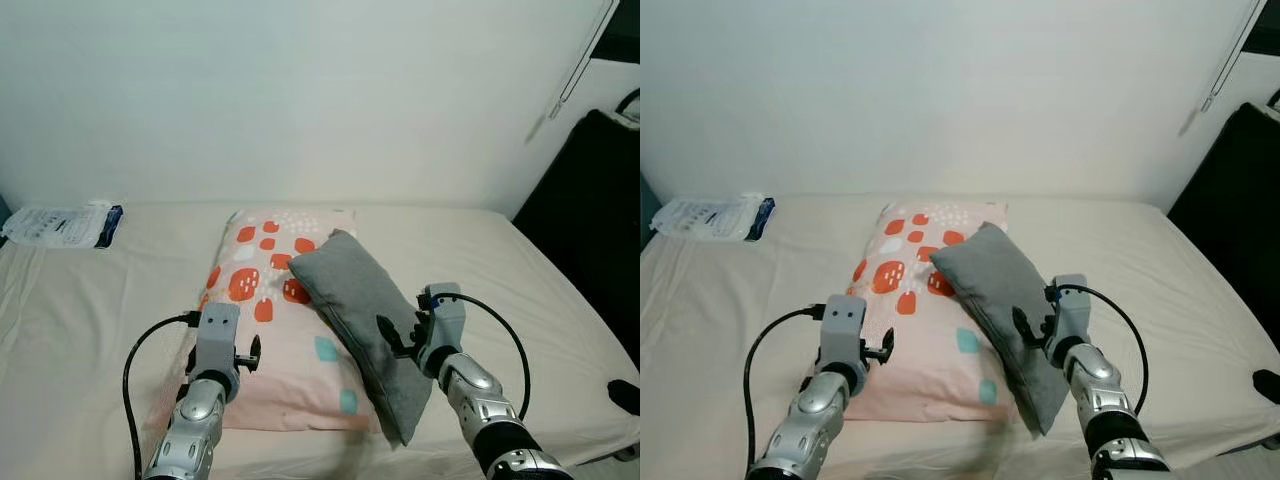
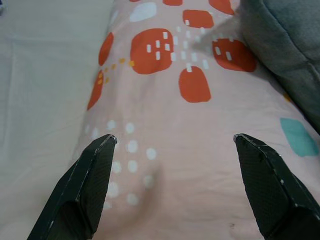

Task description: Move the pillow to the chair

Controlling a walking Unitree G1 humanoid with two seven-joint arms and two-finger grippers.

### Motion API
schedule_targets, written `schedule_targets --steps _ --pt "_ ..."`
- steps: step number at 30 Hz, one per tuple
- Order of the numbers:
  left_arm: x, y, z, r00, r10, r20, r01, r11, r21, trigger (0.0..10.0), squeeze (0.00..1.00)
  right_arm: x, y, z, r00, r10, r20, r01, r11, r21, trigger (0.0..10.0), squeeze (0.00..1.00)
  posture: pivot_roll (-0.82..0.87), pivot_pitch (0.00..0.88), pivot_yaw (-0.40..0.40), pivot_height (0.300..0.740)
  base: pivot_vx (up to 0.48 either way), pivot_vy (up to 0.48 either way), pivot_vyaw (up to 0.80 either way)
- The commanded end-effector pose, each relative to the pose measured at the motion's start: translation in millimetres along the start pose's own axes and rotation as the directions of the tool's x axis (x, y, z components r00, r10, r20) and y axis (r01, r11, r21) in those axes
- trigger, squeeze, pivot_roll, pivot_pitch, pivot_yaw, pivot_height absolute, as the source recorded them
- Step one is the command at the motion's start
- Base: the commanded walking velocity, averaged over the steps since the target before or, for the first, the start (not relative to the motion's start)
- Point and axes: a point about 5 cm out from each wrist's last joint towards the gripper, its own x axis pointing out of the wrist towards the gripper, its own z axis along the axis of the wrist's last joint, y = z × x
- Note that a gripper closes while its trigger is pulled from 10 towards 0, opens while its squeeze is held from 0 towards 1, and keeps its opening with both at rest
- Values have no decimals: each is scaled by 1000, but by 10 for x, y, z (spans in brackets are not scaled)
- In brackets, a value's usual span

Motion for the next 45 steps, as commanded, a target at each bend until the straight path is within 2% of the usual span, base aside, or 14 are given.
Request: schedule_targets --steps 1,11,23,39,45 --pt "7 -9 32 1000 2 14 -2 1000 2 10000 0 6 -6 17 1000 -12 12 12 1000 10 10000 0 -43 0 -142 666 0 0 0" --pt "46 -23 110 1000 -12 27 12 1000 23 10000 0 33 54 23 999 -26 41 23 998 62 10000 0 -34 0 -109 646 0 0 0" --pt "91 -87 146 999 -47 24 47 998 29 10000 0 25 7 48 997 -65 51 61 995 75 10000 0 -51 0 -71 626 0 0 0" --pt "115 -104 156 998 -61 13 61 998 20 10000 0 41 -60 128 992 -103 69 98 992 76 10000 0 -45 0 -77 621 0 0 0" --pt "125 -79 169 998 -58 16 57 998 18 10000 0 50 -49 149 991 -101 84 94 991 91 10000 0 -47 0 -76 602 0 0 0"
